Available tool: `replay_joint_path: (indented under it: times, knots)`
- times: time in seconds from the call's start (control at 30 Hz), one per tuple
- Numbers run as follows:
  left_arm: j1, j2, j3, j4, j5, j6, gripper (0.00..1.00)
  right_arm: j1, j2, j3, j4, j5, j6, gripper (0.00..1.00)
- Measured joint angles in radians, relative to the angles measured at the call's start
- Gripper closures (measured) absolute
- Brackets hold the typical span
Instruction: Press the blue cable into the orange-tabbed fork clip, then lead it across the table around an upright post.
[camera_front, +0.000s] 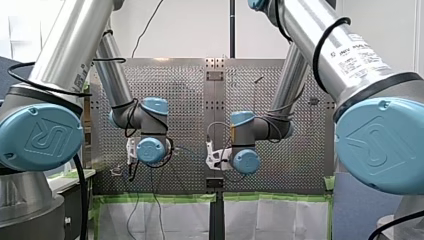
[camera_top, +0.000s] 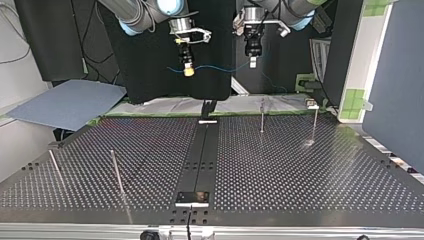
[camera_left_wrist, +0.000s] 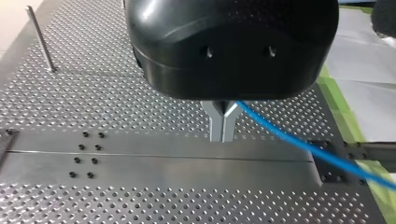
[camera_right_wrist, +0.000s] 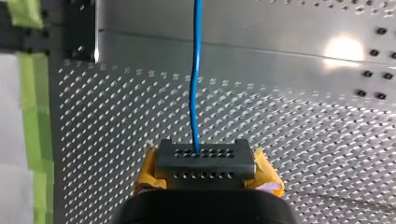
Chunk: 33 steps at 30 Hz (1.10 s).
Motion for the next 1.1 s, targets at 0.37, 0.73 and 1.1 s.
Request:
replay_joint_path:
  times: [0.37,0.73,1.1]
  knots:
    - [0.017,0.056,-0.005,0.055,0.019,-0.087,1.0,0.033,-0.091,-0.098,0.098,0.042,0.099,1.0]
    - [0.104,0.026,-0.044,0.121,0.067,-0.154,1.0,0.018,-0.089,-0.121,0.113,-0.008,0.147,1.0]
    - [0.213,-0.08,-0.049,0.22,0.174,-0.155,1.0,0.021,0.011,-0.145,0.03,-0.032,0.153,1.0]
